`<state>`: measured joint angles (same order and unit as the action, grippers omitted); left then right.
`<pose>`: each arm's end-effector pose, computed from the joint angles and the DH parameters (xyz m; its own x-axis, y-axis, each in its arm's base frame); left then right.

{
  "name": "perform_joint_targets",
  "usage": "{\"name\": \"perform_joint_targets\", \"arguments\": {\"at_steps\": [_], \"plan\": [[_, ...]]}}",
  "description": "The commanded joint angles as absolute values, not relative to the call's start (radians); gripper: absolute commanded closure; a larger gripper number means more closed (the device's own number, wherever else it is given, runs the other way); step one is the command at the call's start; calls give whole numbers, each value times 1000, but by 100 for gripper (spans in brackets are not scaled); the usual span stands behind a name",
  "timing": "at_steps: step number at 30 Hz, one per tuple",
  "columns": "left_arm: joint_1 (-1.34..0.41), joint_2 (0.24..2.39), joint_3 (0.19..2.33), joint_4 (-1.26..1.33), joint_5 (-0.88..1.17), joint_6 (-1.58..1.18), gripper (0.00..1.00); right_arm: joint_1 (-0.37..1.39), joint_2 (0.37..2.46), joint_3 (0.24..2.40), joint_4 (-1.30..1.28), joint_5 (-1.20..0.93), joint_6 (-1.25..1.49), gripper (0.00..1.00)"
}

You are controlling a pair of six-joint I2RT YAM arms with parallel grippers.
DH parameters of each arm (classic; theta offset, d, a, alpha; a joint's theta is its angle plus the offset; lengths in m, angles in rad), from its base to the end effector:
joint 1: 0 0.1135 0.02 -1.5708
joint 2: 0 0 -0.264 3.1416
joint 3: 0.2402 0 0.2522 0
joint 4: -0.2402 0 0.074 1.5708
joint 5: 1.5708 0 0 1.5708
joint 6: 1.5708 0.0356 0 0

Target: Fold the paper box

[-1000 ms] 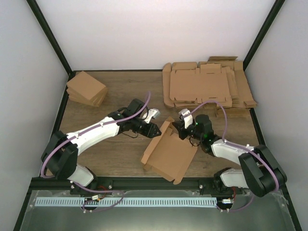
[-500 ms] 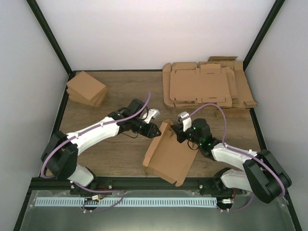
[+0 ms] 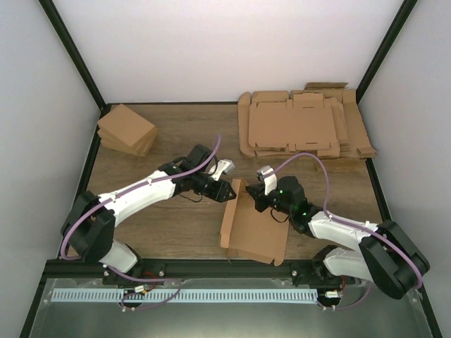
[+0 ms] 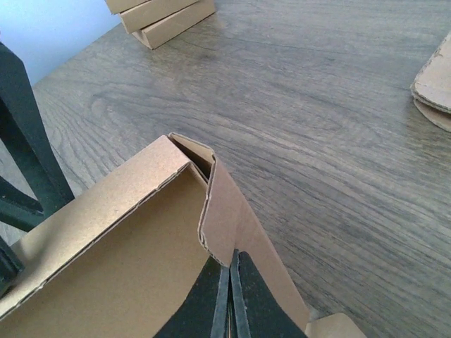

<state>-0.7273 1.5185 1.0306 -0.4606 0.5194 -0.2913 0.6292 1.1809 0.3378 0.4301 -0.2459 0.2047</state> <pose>0.2212 -0.2205 0.2301 -0.8092 0.3865 -0.4425 0.5856 0.5920 -0.5537 0.1783 0.1405 0.1711 -0.4704 -0.0985 -0.8769 -0.6694 0.6874 0.2818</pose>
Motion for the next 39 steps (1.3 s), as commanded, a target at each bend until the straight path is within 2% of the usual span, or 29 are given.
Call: {"name": "perform_joint_targets", "arguments": {"at_steps": [1, 16, 28, 39], "plan": [[-724, 1556, 1034, -454, 471, -282, 67, 663, 1164, 325, 409, -279, 281, 99], [-789, 1635, 1128, -501, 459, -254, 67, 663, 1136, 232, 458, -277, 363, 96], [-796, 1663, 1158, -536, 452, -236, 67, 663, 1115, 259, 395, -221, 300, 77], [-796, 1673, 1165, -544, 451, -232, 67, 660, 1040, 265, 327, -236, 300, 72]]}}
